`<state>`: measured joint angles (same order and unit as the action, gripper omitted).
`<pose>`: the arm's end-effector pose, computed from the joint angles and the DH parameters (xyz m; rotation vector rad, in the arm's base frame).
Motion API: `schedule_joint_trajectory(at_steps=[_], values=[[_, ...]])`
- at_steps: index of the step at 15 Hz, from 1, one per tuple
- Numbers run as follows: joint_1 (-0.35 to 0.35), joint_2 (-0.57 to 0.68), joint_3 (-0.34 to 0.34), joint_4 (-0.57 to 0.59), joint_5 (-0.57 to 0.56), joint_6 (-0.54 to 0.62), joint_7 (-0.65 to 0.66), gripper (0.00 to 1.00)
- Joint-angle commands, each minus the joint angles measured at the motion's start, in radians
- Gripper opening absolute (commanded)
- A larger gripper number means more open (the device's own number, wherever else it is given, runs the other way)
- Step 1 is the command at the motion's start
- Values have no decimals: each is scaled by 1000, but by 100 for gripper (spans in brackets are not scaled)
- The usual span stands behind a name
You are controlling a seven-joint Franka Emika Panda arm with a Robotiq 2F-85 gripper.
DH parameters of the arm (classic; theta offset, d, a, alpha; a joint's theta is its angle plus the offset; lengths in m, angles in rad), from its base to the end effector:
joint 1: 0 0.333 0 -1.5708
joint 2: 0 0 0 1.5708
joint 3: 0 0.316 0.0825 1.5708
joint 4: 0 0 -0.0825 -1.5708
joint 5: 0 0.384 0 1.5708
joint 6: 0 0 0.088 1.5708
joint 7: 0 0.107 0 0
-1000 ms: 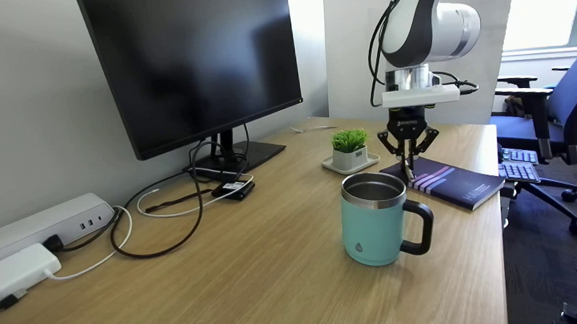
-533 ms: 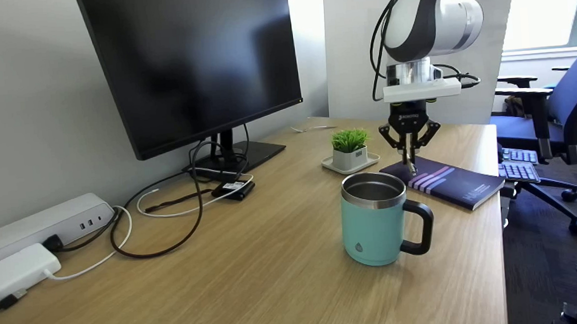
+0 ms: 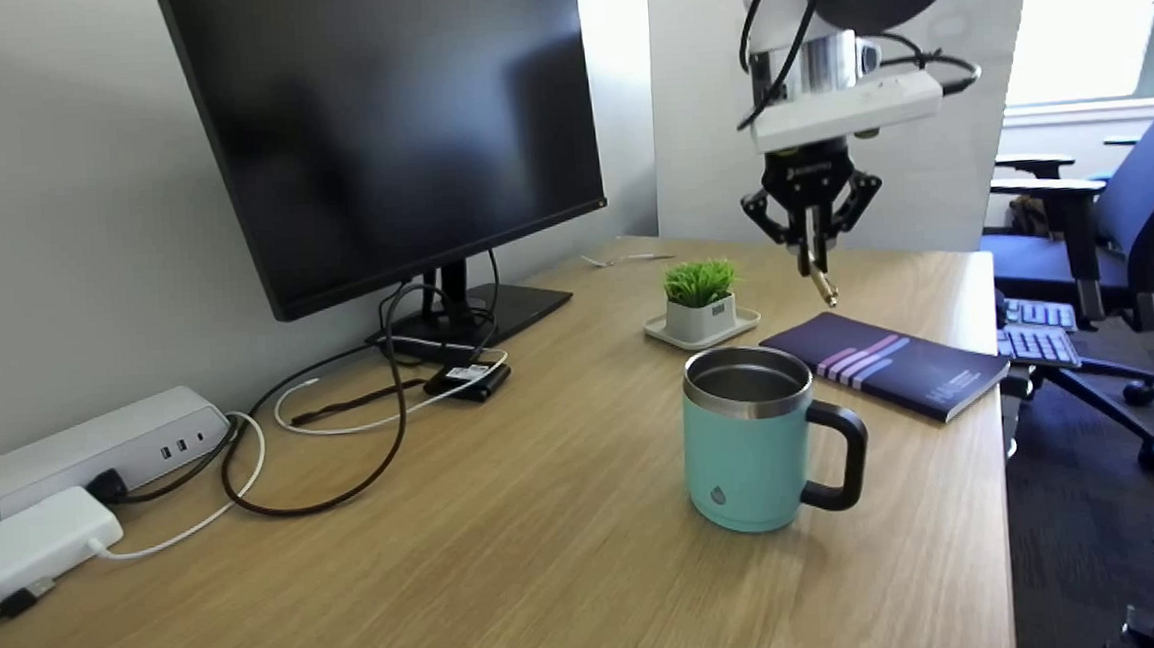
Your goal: Move the thermos to the left, put the pen inside the thermos
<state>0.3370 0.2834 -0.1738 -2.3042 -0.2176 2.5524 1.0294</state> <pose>0.5170 0.0863 0.2221 2.8138 -0.9904 0.0964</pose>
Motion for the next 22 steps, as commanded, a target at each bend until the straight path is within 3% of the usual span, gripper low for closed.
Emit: schedule_joint_trajectory(at_steps=[1, 5, 12, 17, 22], values=[[24, -135, 31, -72, -193, -75, 162, 3], [-4, -239, 158, -94, -320, -174, 296, 3], [-11, -337, 345, -117, -346, -296, 473, 3], [22, -336, 471, -164, -370, -313, 610, 3], [53, -301, 561, -136, -414, -370, 731, 3]])
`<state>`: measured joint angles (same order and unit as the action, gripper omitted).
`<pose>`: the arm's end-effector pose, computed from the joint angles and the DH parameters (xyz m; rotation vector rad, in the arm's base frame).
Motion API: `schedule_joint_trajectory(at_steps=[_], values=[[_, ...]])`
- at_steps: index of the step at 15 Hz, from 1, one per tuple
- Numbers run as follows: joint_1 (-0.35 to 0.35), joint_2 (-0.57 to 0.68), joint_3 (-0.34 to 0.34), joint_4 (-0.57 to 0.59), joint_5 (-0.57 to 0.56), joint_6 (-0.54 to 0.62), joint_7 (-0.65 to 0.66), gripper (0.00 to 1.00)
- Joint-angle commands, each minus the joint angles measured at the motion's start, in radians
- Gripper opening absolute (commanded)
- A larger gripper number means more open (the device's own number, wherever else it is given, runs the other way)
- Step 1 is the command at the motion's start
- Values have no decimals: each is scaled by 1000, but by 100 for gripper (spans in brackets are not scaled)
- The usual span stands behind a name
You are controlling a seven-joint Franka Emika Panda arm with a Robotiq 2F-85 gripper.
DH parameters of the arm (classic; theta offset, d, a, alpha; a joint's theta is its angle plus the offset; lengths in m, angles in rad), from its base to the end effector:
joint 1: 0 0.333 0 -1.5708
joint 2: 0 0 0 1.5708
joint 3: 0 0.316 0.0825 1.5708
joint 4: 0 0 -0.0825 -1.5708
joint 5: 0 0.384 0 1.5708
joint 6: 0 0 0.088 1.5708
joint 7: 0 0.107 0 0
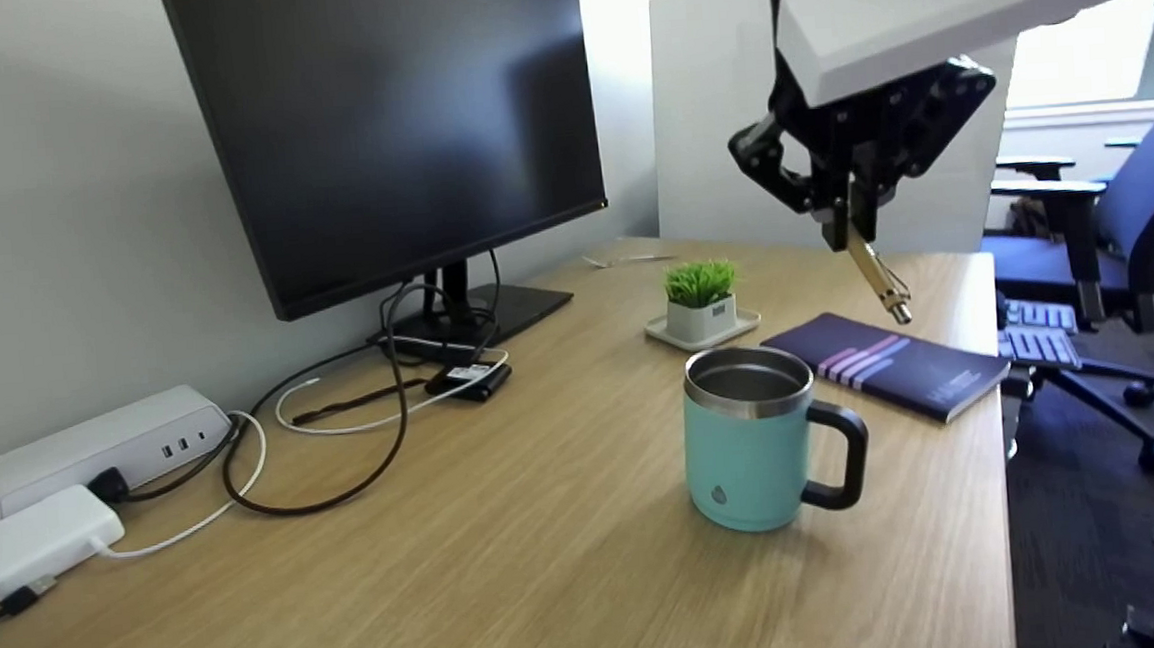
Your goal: Move the thermos to the left, put the pen inside the thermos
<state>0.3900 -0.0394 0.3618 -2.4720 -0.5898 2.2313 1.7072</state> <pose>0.3417 0.2953 0.2943 2.6656 -0.7387 0.4877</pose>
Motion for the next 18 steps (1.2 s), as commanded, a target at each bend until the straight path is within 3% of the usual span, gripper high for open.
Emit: schedule_joint_trajectory(at_steps=[1, 11, 18], values=[[1, 29, 33, 40, -58, -50, 69, 3], [24, 223, 8, 202, -221, -34, 142, 3], [45, 314, -30, 235, -309, -24, 194, 3]])
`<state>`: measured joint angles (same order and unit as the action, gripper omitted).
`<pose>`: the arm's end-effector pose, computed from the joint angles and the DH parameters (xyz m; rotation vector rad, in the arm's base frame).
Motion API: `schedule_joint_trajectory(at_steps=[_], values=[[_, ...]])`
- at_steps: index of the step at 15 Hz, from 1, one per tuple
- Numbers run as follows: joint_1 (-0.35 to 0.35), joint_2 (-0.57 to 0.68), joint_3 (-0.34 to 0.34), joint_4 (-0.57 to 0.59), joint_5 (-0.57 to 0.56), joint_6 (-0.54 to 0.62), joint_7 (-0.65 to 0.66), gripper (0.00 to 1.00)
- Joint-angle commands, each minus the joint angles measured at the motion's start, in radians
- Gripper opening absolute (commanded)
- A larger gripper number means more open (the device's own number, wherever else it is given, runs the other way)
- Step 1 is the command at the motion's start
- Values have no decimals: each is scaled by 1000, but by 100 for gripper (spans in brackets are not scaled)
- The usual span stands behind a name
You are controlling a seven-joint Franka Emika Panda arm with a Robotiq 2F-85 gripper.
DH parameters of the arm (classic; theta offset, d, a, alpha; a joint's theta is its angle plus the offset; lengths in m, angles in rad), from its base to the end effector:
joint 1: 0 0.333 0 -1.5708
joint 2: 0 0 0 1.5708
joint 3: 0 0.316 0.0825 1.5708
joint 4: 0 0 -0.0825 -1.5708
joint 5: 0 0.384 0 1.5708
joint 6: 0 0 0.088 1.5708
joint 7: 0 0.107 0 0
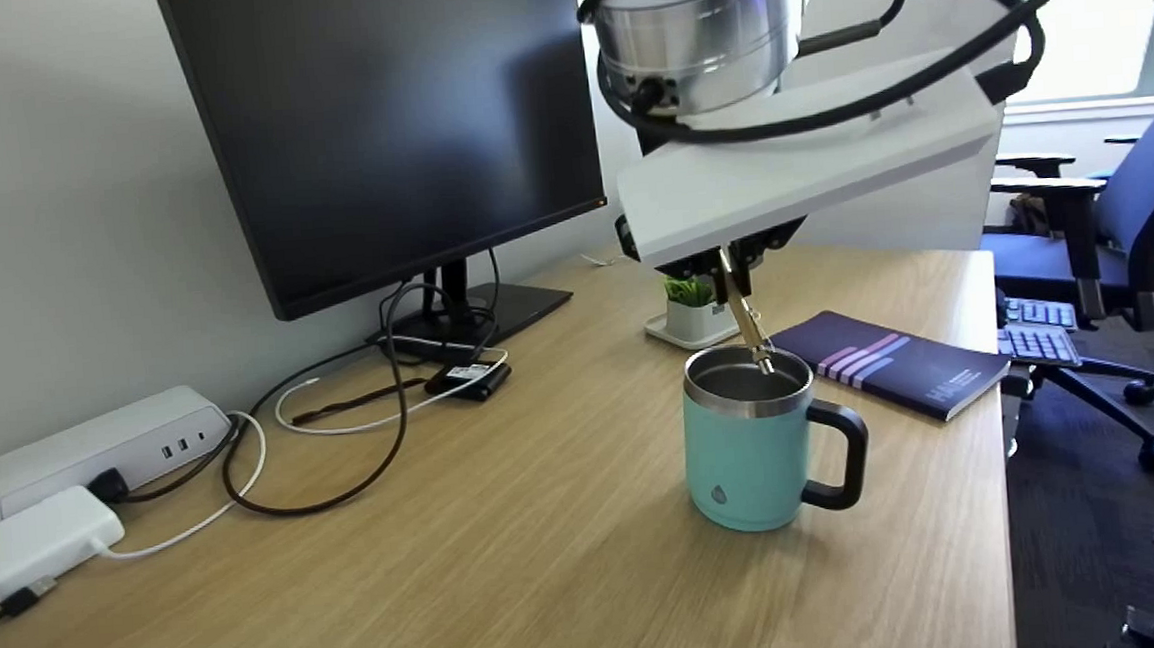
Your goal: Move the thermos to the left, put the pen inside the thermos
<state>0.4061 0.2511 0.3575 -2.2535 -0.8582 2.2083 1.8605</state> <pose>0.3891 0.3406 0.2439 2.6383 -0.6419 0.6172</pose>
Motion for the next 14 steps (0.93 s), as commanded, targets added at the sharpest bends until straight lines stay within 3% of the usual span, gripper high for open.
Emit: schedule_joint_trajectory(at_steps=[1, 14], values=[[33, 28, -29, 14, -53, 1, 53, 3], [58, 87, -35, 7, -189, 3, 187, 3]])
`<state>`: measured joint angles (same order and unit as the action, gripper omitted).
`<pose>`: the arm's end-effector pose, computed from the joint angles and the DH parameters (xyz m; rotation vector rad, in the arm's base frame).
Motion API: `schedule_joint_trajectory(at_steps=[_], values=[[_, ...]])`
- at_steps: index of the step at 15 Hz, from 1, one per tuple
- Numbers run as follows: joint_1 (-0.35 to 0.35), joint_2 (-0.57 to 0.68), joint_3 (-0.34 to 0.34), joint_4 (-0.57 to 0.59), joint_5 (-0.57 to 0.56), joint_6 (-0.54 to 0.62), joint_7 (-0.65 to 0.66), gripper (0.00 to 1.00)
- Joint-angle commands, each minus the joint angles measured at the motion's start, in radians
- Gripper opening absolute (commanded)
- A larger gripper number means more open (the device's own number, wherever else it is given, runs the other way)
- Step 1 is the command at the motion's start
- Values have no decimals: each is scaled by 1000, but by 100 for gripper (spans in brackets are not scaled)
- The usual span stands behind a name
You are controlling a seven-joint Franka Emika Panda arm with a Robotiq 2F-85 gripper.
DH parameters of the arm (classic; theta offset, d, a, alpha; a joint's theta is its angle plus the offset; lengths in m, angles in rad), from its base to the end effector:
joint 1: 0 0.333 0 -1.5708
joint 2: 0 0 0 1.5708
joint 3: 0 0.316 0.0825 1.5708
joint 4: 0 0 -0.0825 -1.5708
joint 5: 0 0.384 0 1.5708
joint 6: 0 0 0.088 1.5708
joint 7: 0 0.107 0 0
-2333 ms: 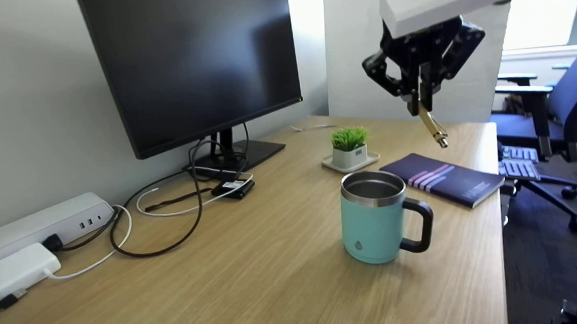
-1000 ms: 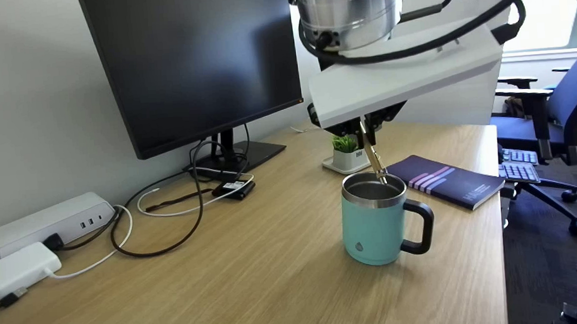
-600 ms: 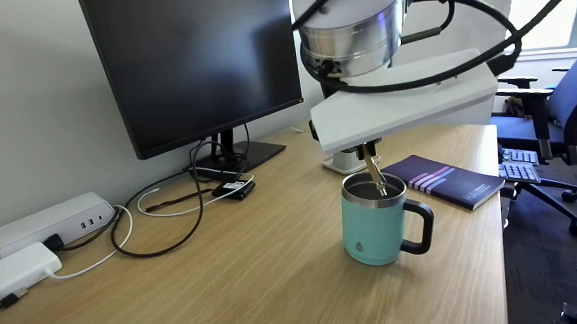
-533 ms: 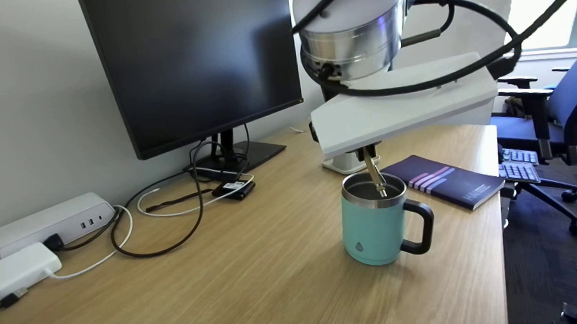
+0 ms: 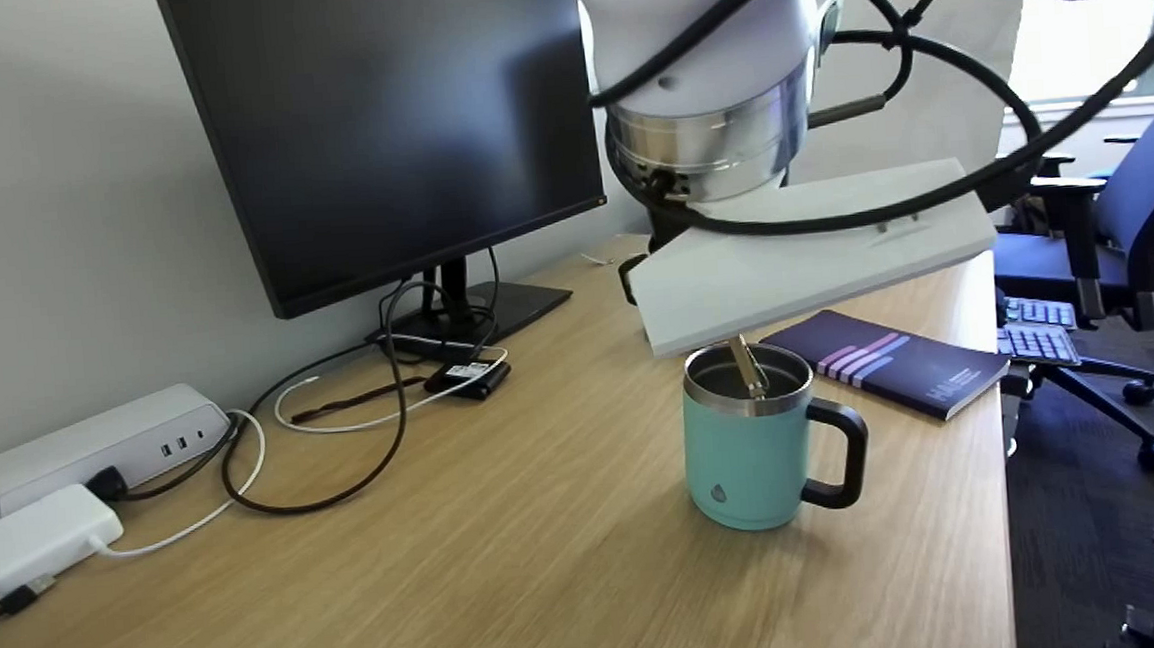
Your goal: Move the thermos to the left, put the pen inside the thermos
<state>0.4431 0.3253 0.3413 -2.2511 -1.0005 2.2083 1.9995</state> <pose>0.3799 0.3456 0.2094 2.6057 -0.6145 0.7135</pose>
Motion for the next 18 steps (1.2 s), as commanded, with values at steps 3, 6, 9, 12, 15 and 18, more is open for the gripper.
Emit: schedule_joint_trajectory(at_steps=[3, 6, 9, 12, 15, 18], values=[[31, 31, -15, 8, -88, -7, 86, 3], [50, 45, -8, 9, -132, -23, 123, 3], [71, 57, -2, 11, -159, -37, 152, 3], [85, 60, 3, 10, -175, -51, 171, 3], [91, 59, 5, 7, -189, -60, 189, 3], [92, 58, 5, 4, -200, -65, 205, 3]])
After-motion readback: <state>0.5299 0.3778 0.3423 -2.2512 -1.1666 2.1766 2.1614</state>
